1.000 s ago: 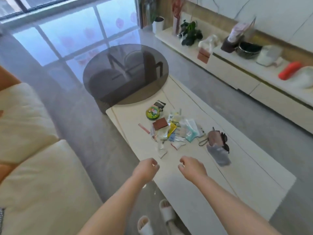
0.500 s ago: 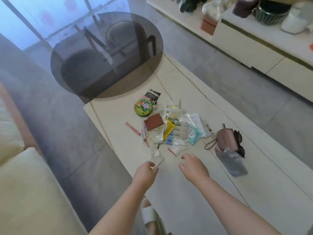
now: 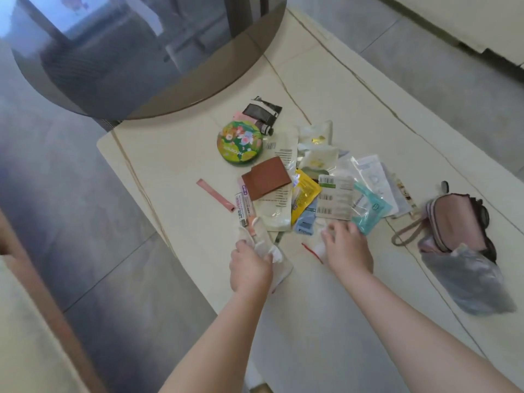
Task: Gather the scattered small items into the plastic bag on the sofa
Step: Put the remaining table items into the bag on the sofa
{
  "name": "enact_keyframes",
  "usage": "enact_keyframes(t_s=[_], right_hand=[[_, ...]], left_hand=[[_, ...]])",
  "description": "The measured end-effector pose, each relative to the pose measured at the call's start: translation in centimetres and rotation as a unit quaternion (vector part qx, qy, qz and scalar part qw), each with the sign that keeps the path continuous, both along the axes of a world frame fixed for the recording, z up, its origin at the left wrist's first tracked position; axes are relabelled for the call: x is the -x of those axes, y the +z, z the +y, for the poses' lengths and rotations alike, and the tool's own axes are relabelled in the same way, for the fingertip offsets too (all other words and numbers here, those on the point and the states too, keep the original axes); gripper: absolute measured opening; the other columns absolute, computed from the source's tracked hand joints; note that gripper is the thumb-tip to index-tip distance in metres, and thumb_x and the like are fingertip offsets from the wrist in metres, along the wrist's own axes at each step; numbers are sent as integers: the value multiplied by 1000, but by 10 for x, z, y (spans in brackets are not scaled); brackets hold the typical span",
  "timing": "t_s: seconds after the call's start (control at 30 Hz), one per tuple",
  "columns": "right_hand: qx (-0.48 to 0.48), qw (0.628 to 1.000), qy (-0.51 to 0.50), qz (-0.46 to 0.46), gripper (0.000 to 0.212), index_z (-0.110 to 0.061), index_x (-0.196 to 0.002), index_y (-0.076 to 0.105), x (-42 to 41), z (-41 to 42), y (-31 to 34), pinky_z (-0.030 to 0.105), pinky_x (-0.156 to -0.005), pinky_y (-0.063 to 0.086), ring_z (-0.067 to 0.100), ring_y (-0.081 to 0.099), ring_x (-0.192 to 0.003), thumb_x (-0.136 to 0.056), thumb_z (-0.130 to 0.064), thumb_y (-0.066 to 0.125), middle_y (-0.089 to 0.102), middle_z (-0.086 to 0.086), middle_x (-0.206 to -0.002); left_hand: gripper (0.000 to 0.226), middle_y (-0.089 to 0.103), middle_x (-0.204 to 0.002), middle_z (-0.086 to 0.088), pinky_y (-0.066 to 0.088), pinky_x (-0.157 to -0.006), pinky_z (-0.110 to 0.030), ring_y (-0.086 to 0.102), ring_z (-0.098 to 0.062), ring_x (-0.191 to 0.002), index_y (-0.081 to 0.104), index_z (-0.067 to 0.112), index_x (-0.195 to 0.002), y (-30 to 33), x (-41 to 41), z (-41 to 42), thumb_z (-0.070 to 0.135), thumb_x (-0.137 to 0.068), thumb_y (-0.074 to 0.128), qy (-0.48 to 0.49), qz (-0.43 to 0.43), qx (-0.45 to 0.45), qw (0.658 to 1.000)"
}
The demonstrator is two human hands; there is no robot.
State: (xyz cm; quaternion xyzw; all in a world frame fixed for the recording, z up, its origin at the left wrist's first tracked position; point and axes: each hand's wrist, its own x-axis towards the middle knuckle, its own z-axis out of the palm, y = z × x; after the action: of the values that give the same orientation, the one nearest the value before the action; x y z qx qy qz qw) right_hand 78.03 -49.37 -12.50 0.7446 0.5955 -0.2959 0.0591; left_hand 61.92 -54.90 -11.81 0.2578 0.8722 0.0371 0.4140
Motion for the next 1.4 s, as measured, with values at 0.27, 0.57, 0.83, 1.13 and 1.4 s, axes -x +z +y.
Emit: enact_keyframes(t_s=[0.27, 0.57, 0.83, 1.13, 1.4], right_hand=[[-21, 996, -88, -21, 25, -12, -111, 42, 3, -5, -16, 32, -71, 40, 32, 60, -97, -91, -19, 55, 62, 12, -111], [76, 996, -46, 15, 30, -15, -115, 58, -16, -25, 33, 33, -80, 46, 29, 51, -105, -87, -17, 45, 52, 10, -116], [-6, 982, 187, 13, 30, -10, -118, 52, -28, 18, 32, 31, -102, 35, 22, 32, -132, -90, -20, 47, 36, 5, -144], [-26, 975, 188, -116, 53, -16, -132, 34, -9, 36, -9, 35, -101, 33, 25, 36, -129, -86, -28, 58, 35, 5, -140], [-9, 983, 151, -100, 36, -22, -121, 49, -6, 13, -3, 31, -83, 37, 22, 41, -118, -89, -38, 57, 46, 3, -122]], left_hand=[[31, 61, -104, -8, 50, -86, -40, 62, -30, -97, 36, 12, -107, -20, 0, 1, 32, -89, 53, 82, -4, 37, 996], [20, 63, -101, 2, 42, -68, -26, 57, -19, -85, 62, 22, -104, 15, 2, -14, 33, -90, 52, 44, -40, 34, 998], [8, 60, -92, -2, 48, -76, -35, 57, -24, -86, 49, 16, -96, 24, 5, 7, 23, -93, 46, 54, -67, -55, 995], [21, 61, -91, 2, 46, -72, -31, 58, -21, -87, 47, 19, -108, -1, 20, 12, 23, -89, 57, 86, -73, -103, 988], [27, 67, -104, -5, 45, -75, -28, 60, -21, -92, 64, 13, -112, -4, 44, 42, 19, -87, 56, 115, -59, -134, 983]])
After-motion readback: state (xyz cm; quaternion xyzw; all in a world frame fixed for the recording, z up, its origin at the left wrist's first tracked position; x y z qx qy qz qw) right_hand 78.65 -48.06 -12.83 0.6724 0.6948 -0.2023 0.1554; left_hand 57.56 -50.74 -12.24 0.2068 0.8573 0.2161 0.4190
